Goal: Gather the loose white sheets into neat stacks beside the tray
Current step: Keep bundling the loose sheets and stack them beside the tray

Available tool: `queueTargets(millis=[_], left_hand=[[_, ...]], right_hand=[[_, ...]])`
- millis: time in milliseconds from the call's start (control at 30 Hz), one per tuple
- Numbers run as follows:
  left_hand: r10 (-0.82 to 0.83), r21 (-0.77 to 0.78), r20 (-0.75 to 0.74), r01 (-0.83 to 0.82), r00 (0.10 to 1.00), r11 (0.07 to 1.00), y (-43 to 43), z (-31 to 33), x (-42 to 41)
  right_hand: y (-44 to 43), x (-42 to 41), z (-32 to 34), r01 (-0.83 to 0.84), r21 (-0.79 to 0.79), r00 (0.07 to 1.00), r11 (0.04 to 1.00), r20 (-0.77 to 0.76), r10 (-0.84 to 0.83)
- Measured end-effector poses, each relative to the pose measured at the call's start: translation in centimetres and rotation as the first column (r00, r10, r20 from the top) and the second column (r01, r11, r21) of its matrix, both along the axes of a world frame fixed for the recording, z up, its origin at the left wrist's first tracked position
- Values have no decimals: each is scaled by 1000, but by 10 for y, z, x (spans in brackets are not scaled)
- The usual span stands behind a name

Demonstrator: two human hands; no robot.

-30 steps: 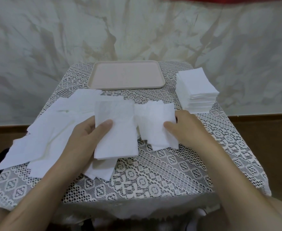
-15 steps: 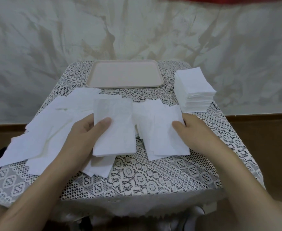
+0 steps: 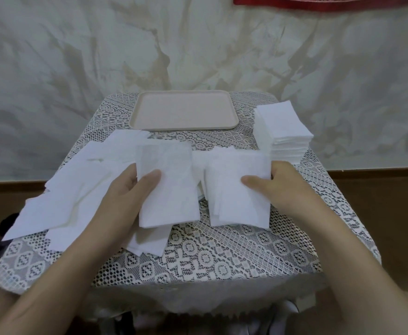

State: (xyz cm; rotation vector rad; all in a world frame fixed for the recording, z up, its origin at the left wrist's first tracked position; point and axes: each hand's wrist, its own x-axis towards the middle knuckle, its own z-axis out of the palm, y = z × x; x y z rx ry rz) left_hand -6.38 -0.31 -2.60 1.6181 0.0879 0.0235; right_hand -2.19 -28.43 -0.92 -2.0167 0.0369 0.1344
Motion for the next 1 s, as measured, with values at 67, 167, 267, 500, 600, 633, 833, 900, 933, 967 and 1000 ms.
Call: queueTargets(millis=[67, 167, 267, 500, 600, 633, 833, 900, 933, 967, 1000], left_hand=[[16, -7, -6, -16, 1000, 1000, -1, 1, -1], [18, -31, -6, -18, 1000, 999, -4, 3, -2], [-7, -69, -14, 6, 1000, 998, -6, 2, -2], [-58, -83, -11, 57, 998, 995, -7, -4, 2], [-62, -92, -5, 61, 998, 994, -7, -5, 3], [-60, -107, -6, 60, 998, 993, -7, -4, 4], [-77, -123, -9, 75, 997, 990, -6, -4, 4], [-80, -135, -24, 77, 996, 988, -5, -3, 4], [-76, -146, -32, 70, 997, 987, -5, -2, 4], [-69, -150, -36, 63, 997, 987, -5, -2, 4], [-63, -148, -39, 57, 997, 987, -5, -2, 4]], right_hand=[[1, -4, 9, 2, 189, 999, 982, 39, -9], [9, -10, 19, -61, 413, 998, 908, 42, 48], [27, -15, 18, -111, 386, 994, 916, 45, 102], [59, -10, 7, -150, 247, 987, 957, 86, 133], [65, -8, 7, -156, 265, 987, 951, 85, 138], [67, -8, 7, -162, 269, 986, 950, 84, 145], [68, -8, 7, -173, 293, 984, 940, 94, 152], [66, -8, 8, -159, 339, 986, 927, 101, 133], [65, -8, 8, -156, 352, 987, 923, 99, 129], [64, -8, 8, -157, 352, 987, 923, 94, 132], [63, -9, 7, -162, 342, 986, 926, 88, 140]])
